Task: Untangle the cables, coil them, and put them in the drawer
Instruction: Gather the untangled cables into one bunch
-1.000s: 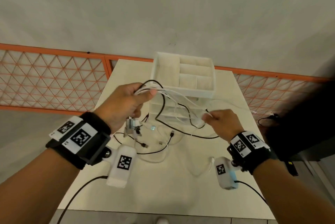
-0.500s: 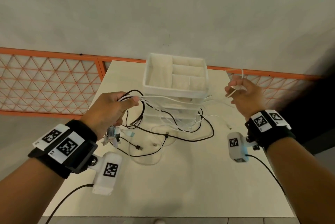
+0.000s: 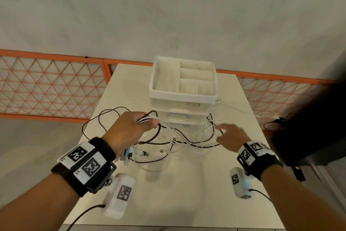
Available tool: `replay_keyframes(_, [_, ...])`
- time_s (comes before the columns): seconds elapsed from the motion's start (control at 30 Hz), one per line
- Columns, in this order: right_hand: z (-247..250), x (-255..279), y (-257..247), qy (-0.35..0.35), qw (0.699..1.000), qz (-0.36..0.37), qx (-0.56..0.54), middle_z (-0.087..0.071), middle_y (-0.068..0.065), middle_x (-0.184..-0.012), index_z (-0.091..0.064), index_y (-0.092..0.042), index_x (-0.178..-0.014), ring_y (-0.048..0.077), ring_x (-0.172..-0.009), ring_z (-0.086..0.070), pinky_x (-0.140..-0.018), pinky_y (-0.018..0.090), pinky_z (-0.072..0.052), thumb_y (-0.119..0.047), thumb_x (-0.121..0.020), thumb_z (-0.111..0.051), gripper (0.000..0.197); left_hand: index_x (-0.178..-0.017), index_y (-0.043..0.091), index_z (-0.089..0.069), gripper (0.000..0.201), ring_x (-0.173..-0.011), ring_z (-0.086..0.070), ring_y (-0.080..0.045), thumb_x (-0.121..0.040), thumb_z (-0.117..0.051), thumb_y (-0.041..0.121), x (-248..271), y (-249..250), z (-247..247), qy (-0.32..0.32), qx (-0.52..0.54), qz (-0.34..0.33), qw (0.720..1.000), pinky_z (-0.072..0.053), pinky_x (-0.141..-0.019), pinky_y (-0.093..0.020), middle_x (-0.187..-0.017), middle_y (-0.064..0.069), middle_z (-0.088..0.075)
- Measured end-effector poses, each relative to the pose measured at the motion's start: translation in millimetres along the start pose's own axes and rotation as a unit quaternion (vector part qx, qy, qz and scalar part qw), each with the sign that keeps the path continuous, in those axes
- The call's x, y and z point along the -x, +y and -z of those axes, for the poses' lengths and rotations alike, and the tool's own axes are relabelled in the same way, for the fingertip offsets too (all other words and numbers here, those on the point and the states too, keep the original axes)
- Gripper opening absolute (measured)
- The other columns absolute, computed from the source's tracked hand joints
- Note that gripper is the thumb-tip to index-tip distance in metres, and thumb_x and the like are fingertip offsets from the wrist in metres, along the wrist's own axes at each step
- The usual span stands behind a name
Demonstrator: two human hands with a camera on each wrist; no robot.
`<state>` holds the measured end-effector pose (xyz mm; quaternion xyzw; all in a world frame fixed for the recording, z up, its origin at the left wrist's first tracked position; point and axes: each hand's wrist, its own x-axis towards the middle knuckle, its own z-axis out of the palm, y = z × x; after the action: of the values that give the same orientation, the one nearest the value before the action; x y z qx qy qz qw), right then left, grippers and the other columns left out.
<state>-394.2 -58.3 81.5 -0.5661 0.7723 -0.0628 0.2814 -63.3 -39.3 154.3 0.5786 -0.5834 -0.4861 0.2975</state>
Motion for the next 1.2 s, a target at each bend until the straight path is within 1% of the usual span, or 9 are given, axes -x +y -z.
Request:
replay_keyframes(0.17, [33, 70, -104, -0.090, 0.944, 0.243, -0.202, -0.054, -0.004, -0.057, -0.046, -0.046, -0.139, 0.005, -0.046, -0.044, -0.052, 0.014, -0.039, -0.034, -0.077, -0.085, 0.074, -0.088, -0.001, -0.066, 0.033, -0.038, -0.033, -0.004, -0.092, -0.066, 0.032, -4, 18, -5, -0.035, -0.092, -0.078, 0.992, -0.027, -0.045, -0.017, -0.051, 0.009, -0.041])
replay_keyframes(0.27, [4, 78, -137, -0.104, 0.934, 0.286, -0.188, -0.058, -0.009, -0.057, -0.066, -0.029, -0.116, 0.001, -0.040, -0.045, -0.049, 0.017, -0.038, -0.031, -0.080, -0.083, 0.040, -0.088, 0.013, -0.073, 0.022, -0.052, -0.052, -0.001, -0.092, -0.066, 0.034, -1, 34, -7, -0.080, -0.158, -0.145, 0.974, -0.038, -0.054, -0.018, -0.059, 0.012, -0.062])
replay_keyframes(0.37, [-22, 54, -121, -0.142, 0.950, 0.210, -0.182, -0.058, 0.000, -0.052, -0.066, -0.016, -0.082, 0.018, -0.041, -0.051, -0.044, 0.024, -0.040, -0.030, -0.090, -0.072, 0.017, -0.091, 0.020, -0.074, 0.024, -0.064, -0.062, -0.005, -0.091, -0.065, 0.042, 3, 38, 3, -0.093, -0.155, -0.161, 0.970, -0.050, -0.060, -0.026, -0.073, 0.009, -0.070])
replay_keyframes(0.6, [-12, 5, -29, -0.038, 0.992, -0.046, -0.108, -0.074, 0.005, -0.069, -0.066, -0.014, -0.094, 0.015, -0.043, -0.062, -0.043, 0.021, -0.046, -0.029, -0.095, -0.063, 0.015, -0.082, 0.027, -0.079, 0.045, -0.051, -0.031, -0.013, -0.101, -0.042, 0.046, 3, 2, 39, -0.086, -0.111, -0.024, 0.990, -0.028, -0.049, -0.024, -0.053, 0.011, -0.040])
replay_keyframes(0.73, [15, -14, -16, 0.095, 0.994, 0.017, -0.049, -0.072, 0.005, -0.089, -0.068, -0.017, -0.095, 0.027, -0.080, -0.066, -0.074, 0.032, -0.052, -0.026, -0.089, -0.071, 0.011, -0.080, 0.038, -0.072, 0.037, -0.053, -0.047, -0.009, -0.101, -0.042, 0.040, -3, -37, 34, -0.160, -0.289, 0.018, 0.944, -0.036, -0.054, -0.020, -0.055, 0.011, -0.052])
replay_keyframes(0.87, [23, -19, -23, 0.217, 0.967, 0.116, -0.066, -0.064, 0.001, -0.083, -0.067, -0.020, -0.084, 0.022, -0.076, -0.056, -0.063, 0.024, -0.036, -0.016, -0.084, -0.074, 0.008, -0.083, 0.032, -0.072, 0.030, -0.072, -0.060, -0.004, -0.101, -0.047, 0.033, -13, -68, 3, -0.159, -0.314, 0.082, 0.932, -0.038, -0.062, -0.017, -0.070, 0.010, -0.069])
replay_keyframes(1.0, [-10, -48, 2, 0.124, 0.992, 0.037, 0.007, -0.066, 0.006, -0.097, -0.056, -0.029, -0.076, 0.024, -0.087, -0.057, -0.073, 0.026, -0.038, -0.015, -0.085, -0.068, 0.021, -0.074, 0.034, -0.068, 0.026, -0.078, -0.063, -0.014, -0.097, -0.056, 0.033, -16, -91, -29, -0.124, -0.310, 0.109, 0.936, -0.040, -0.062, -0.017, -0.070, 0.007, -0.066])
replay_keyframes(1.1, [-33, -53, 32, 0.009, 0.998, -0.038, 0.039, -0.065, 0.006, -0.120, -0.063, -0.027, -0.099, 0.024, -0.103, -0.059, -0.083, 0.028, -0.044, -0.020, -0.084, -0.074, 0.020, -0.096, 0.027, -0.074, 0.019, -0.070, -0.055, -0.009, -0.098, -0.056, 0.034, -14, -92, -41, -0.105, -0.306, 0.102, 0.941, -0.036, -0.056, -0.016, -0.069, 0.009, -0.058])
replay_keyframes(1.2, [-34, -51, 43, -0.009, 0.998, -0.052, -0.019, -0.054, 0.010, -0.138, -0.047, -0.030, -0.144, 0.031, -0.118, -0.061, -0.098, 0.036, -0.050, -0.021, -0.083, -0.077, 0.068, -0.095, 0.023, -0.067, 0.020, -0.068, -0.052, -0.008, -0.100, -0.051, 0.035, -14, -85, -40, -0.131, -0.341, 0.078, 0.927, -0.033, -0.055, -0.019, -0.071, 0.009, -0.056])
